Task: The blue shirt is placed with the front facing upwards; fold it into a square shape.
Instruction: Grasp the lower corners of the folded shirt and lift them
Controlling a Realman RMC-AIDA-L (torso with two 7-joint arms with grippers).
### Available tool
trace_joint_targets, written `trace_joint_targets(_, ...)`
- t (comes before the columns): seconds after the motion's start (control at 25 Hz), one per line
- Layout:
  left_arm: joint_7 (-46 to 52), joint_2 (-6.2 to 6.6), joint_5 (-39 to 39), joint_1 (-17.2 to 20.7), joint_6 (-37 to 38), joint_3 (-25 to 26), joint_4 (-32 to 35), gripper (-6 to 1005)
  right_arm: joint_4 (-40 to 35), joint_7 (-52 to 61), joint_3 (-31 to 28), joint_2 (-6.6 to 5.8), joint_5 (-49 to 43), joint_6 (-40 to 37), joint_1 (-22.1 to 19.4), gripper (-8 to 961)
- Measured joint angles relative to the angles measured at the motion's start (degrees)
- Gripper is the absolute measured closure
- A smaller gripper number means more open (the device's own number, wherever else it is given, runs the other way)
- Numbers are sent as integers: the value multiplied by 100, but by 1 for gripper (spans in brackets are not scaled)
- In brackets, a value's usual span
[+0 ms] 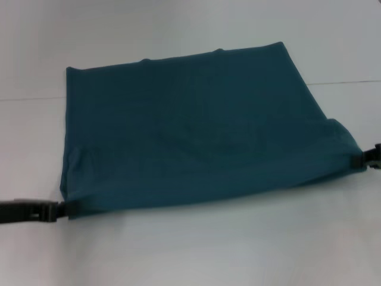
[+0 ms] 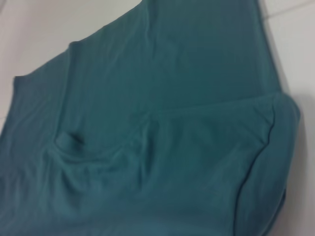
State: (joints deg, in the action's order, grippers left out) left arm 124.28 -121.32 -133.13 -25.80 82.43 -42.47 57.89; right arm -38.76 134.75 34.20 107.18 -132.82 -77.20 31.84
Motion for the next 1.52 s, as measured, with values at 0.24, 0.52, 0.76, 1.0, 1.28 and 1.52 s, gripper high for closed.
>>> trace_joint_targets(0.24, -306, -94, 136, 377, 324, 310, 28, 938, -277, -30, -150, 165, 111, -411, -446, 914)
trace_joint_targets(0.52, -527, -134, 141, 577, 775, 556, 41, 938, -343, -191, -429, 328, 133, -1002, -770, 913)
trace_joint_targets(0.76, -603, -172, 142, 715, 931, 651, 48, 938, -611, -260, -692, 554, 167, -1298, -1095, 913)
trace_joint_targets(1.0, -606, -175, 144, 719, 936, 697, 48, 938, -646, -300, -730, 659, 159, -1311, -1122, 913)
trace_joint_targets(1.28, -608, -172, 132, 751, 1017, 697, 47, 938, -615, -283, -715, 692, 132, -1321, -1135, 913)
trace_joint_targets(1.52, -730, -189, 99, 908, 1333, 846, 80, 938, -588, -257, -731, 582, 123, -1489, -1374, 913)
